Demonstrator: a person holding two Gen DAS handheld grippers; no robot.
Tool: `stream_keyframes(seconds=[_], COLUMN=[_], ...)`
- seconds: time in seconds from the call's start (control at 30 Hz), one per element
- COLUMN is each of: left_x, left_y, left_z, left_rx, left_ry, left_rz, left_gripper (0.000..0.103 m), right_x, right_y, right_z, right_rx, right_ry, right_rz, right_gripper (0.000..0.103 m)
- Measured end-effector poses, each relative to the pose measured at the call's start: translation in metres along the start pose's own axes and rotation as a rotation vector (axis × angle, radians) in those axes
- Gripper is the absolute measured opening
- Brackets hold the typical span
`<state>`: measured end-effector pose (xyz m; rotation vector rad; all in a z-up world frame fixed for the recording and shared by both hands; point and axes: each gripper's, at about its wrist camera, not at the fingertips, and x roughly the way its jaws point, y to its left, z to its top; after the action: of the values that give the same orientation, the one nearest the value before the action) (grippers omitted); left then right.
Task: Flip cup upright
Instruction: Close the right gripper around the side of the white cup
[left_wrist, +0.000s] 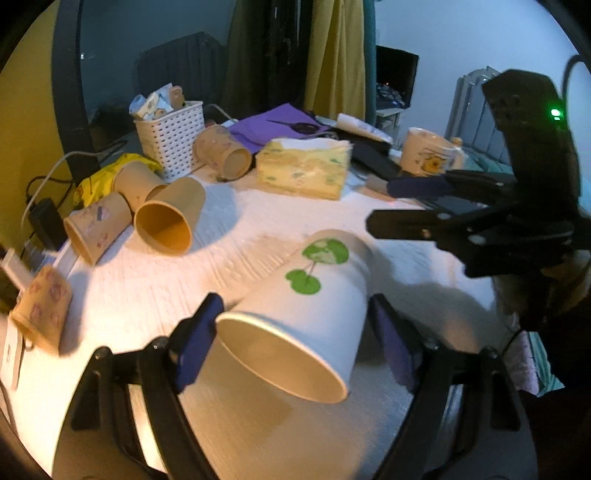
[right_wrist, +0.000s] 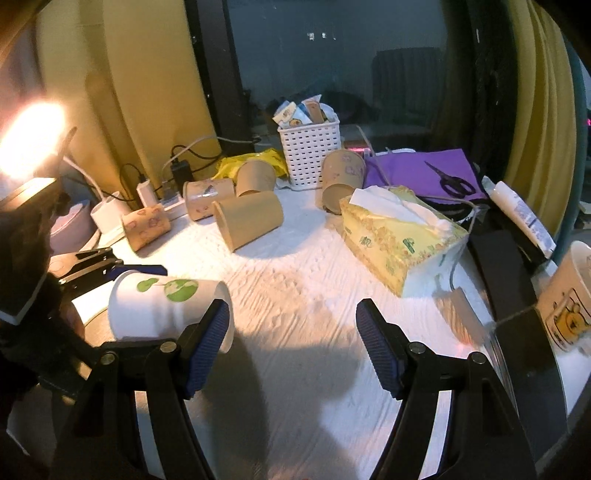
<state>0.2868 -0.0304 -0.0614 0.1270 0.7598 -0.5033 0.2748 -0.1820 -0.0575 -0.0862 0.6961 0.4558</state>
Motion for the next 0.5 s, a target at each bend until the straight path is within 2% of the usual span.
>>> stream_keyframes(seconds=[0.23, 0.5], left_x=[-0.039, -0.057], left_y=[-0.031, -0.049], left_z=[-0.035, -0.07], left_rx=[-0.005, 0.008], left_ry=[-0.015, 0.0], left_rz=[-0.002, -0.008], left_gripper=[0.081, 0.081], right_x=[-0.028, -0.034], right_y=[0.018, 0.039], right_z=[-0.024, -0.063], right_rx=[-0.011, -0.029], right_ry=[-0.002, 0.081], right_rz=[0.015, 0.032], right_gripper=[0.074, 0.074])
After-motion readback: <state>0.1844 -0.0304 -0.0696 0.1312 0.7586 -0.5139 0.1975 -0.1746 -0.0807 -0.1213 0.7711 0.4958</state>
